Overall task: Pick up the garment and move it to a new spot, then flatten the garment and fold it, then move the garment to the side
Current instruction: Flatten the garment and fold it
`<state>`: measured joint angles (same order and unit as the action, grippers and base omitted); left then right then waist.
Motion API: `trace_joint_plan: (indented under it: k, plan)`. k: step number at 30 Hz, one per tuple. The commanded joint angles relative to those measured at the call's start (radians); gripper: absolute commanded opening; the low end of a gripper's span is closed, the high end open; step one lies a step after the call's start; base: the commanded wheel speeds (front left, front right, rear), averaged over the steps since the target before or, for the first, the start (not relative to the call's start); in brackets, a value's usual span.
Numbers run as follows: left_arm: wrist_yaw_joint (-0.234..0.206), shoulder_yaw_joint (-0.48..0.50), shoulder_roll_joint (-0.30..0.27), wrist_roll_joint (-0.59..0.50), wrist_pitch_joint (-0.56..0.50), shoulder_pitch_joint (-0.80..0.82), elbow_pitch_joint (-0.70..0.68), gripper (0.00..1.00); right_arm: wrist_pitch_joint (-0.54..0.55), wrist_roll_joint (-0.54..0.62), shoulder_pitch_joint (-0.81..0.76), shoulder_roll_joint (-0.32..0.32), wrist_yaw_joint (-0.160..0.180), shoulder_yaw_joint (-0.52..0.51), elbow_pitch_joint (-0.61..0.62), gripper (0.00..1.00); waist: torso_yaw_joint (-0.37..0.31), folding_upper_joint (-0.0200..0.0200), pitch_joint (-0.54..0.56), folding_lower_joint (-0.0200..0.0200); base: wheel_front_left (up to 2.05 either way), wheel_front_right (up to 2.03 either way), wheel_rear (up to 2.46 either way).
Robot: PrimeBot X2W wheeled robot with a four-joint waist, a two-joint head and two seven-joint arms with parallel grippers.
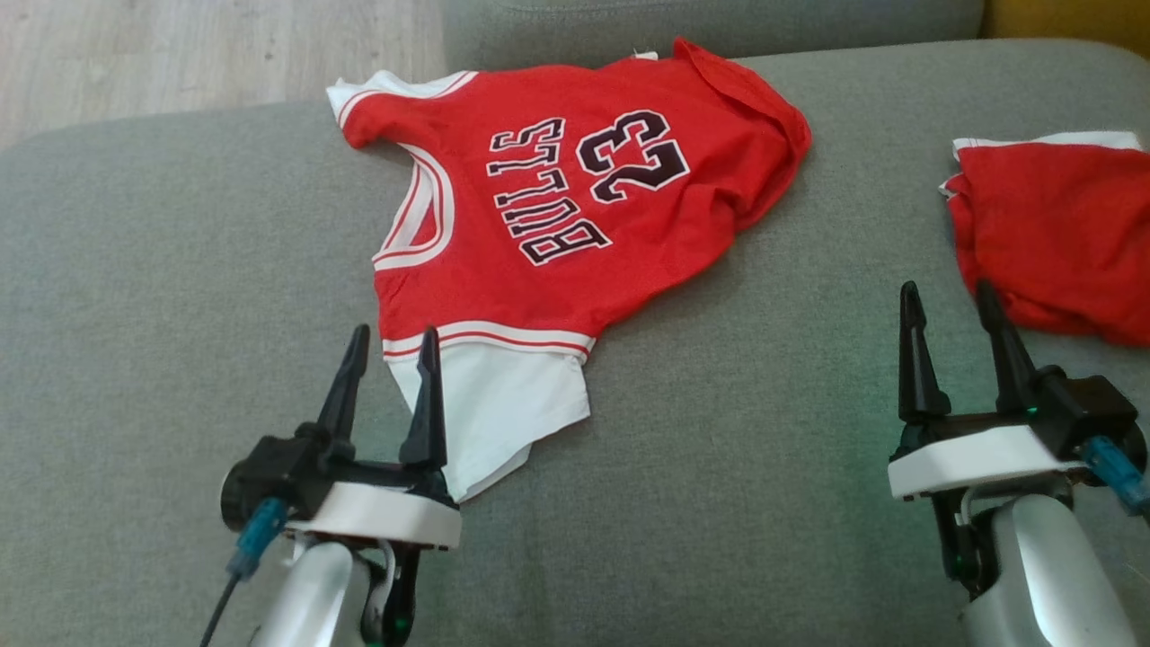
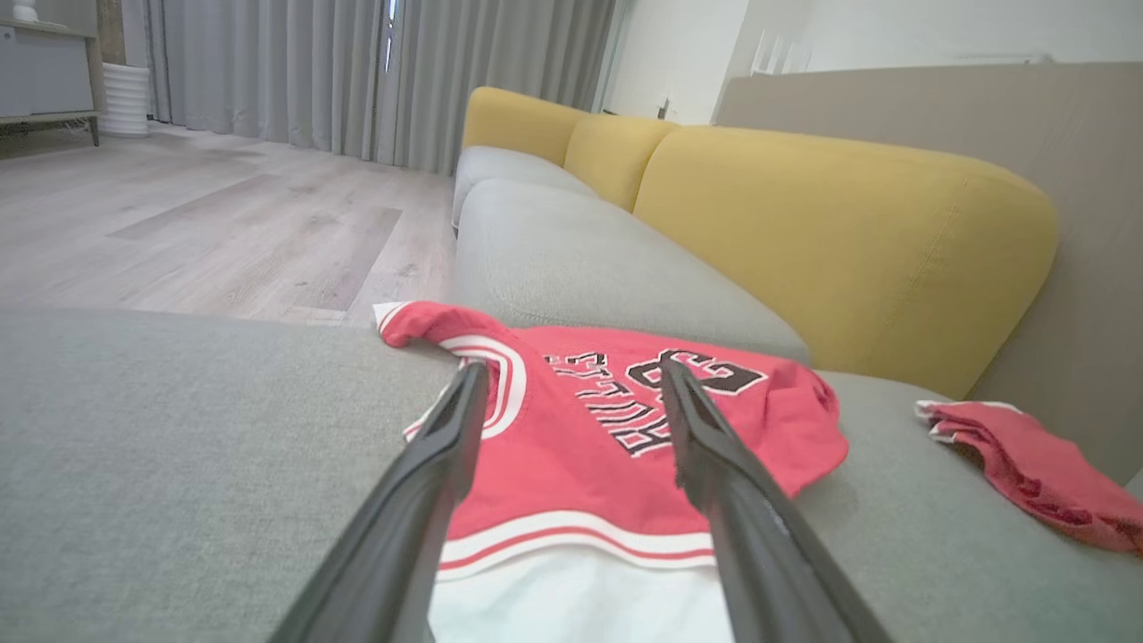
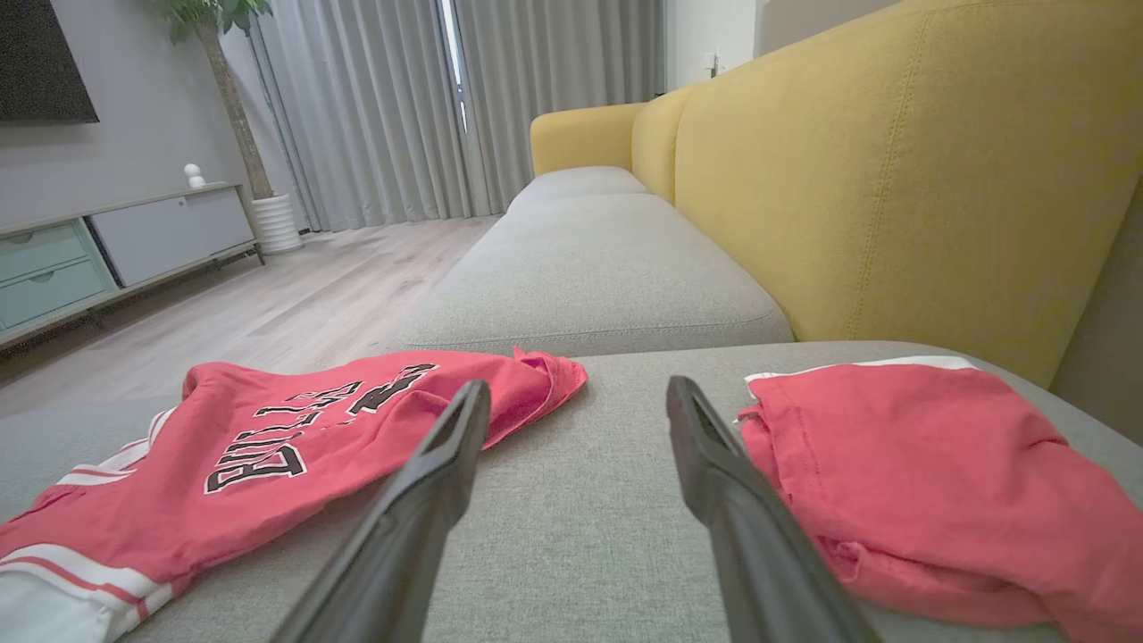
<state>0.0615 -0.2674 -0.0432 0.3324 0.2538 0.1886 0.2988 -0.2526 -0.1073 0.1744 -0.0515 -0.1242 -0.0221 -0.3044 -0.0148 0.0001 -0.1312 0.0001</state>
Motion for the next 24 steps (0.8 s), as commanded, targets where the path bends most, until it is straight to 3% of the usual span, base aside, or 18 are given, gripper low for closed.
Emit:
trace_joint_plan:
  k: [1, 5, 13, 17, 22, 23, 24]
  plan:
    - [-0.006, 0.019, -0.007, -0.016, 0.008, 0.061, -0.007, 1.00, -0.009, 0.006, 0.028, 0.001, -0.007, 0.014, 0.039, 1.00, -0.005, -0.0001, -0.009, -0.0001, 0.00, 0.00, 0.00]
    - [-0.034, 0.005, -0.007, -0.023, 0.007, 0.108, 0.104, 1.00, -0.009, 0.002, 0.025, 0.001, -0.007, 0.001, 0.049, 1.00, -0.014, -0.0001, -0.027, -0.0001, 0.00, 0.00, 0.00]
    - [-0.153, 0.010, -0.011, -0.040, -0.116, 0.202, 0.323, 1.00, -0.009, -0.012, 0.027, 0.001, -0.007, 0.019, 0.056, 1.00, -0.037, -0.0001, -0.062, -0.0001, 0.00, 0.00, 0.00]
    - [-0.154, -0.016, -0.016, -0.050, -0.199, 0.219, 0.402, 1.00, -0.009, -0.020, 0.031, 0.001, -0.007, 0.023, 0.057, 1.00, -0.046, -0.0001, -0.070, -0.0001, 0.00, 0.00, 0.00]
    - [-0.138, -0.028, -0.016, -0.042, -0.221, 0.229, 0.432, 1.00, -0.009, -0.026, 0.032, 0.001, -0.007, 0.020, 0.057, 1.00, -0.052, -0.0001, -0.074, -0.0001, 0.00, 0.00, 0.00]
    - [-0.131, -0.029, -0.016, -0.038, -0.216, 0.231, 0.432, 0.02, -0.009, -0.027, 0.033, 0.001, -0.007, 0.020, 0.057, 1.00, -0.052, -0.0001, -0.074, -0.0001, 0.00, 0.00, 0.00]
    - [-0.128, -0.028, -0.015, -0.033, -0.205, 0.234, 0.430, 0.00, -0.009, -0.028, 0.033, 0.001, -0.007, 0.020, 0.057, 1.00, -0.053, -0.0001, -0.074, -0.0001, 0.00, 0.00, 0.00]
